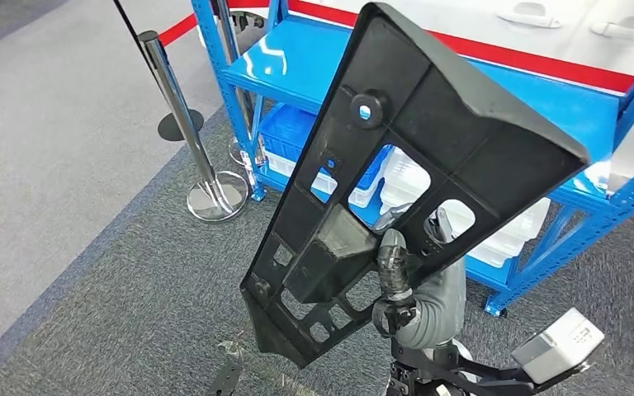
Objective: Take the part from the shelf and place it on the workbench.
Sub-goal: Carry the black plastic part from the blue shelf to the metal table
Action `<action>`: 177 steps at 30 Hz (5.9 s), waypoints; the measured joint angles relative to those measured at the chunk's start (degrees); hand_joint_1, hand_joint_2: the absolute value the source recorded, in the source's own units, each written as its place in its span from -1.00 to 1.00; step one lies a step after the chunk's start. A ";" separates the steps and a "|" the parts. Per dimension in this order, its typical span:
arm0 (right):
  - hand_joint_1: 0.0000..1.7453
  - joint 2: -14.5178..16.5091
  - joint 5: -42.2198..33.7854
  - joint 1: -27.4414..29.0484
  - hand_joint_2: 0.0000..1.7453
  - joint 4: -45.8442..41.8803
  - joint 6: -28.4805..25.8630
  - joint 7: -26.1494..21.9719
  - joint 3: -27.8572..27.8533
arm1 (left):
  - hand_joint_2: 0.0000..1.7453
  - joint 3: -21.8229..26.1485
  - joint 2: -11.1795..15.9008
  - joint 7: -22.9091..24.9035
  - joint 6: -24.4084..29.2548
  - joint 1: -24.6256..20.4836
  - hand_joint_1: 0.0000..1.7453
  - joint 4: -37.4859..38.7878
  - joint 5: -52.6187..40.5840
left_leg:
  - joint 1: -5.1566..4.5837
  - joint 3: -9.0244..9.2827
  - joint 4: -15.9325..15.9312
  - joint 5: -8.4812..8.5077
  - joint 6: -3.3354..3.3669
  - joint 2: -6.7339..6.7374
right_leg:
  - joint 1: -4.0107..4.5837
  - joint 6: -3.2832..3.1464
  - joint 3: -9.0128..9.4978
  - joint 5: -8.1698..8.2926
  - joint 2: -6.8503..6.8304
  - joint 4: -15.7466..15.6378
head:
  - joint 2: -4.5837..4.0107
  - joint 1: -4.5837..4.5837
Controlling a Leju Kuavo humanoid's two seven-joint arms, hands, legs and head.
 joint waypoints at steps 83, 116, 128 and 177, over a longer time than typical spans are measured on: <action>0.96 -0.85 -5.09 -1.19 1.00 4.70 0.06 0.09 0.02 | 1.00 -0.06 -1.54 5.07 -3.25 0.39 -1.00 -0.42 -2.08 | 0.45 -0.70 -1.78 -0.26 0.27 -8.48 | -0.64 1.28 -1.00 2.33 6.24 -1.37 | 0.00 0.60; 0.96 -0.44 -5.99 -3.00 1.00 6.66 0.56 0.04 0.21 | 1.00 -0.10 -1.39 5.86 -3.27 0.13 -1.00 -0.54 -1.22 | 0.88 -3.89 3.88 -2.78 -0.94 -4.77 | -0.77 0.97 -1.03 2.25 5.10 -1.45 | 0.00 -0.14; 0.96 -0.61 5.28 0.95 1.00 2.85 -0.02 5.51 -1.32 | 1.00 -1.77 -1.14 5.99 -7.50 0.18 -1.00 -0.61 -5.53 | 0.21 0.09 -3.75 0.79 1.20 -0.60 | 0.01 2.62 1.25 0.72 -1.25 -2.22 | 0.00 -0.28; 0.96 -0.28 1.01 11.18 1.00 -4.14 -0.03 3.14 -9.16 | 1.00 -14.94 -2.63 14.47 -9.60 -0.79 -1.00 -0.81 -14.76 | 0.86 0.53 -3.51 -0.23 0.45 -9.88 | -0.83 1.96 -0.30 1.41 7.36 -1.65 | 0.00 1.07</action>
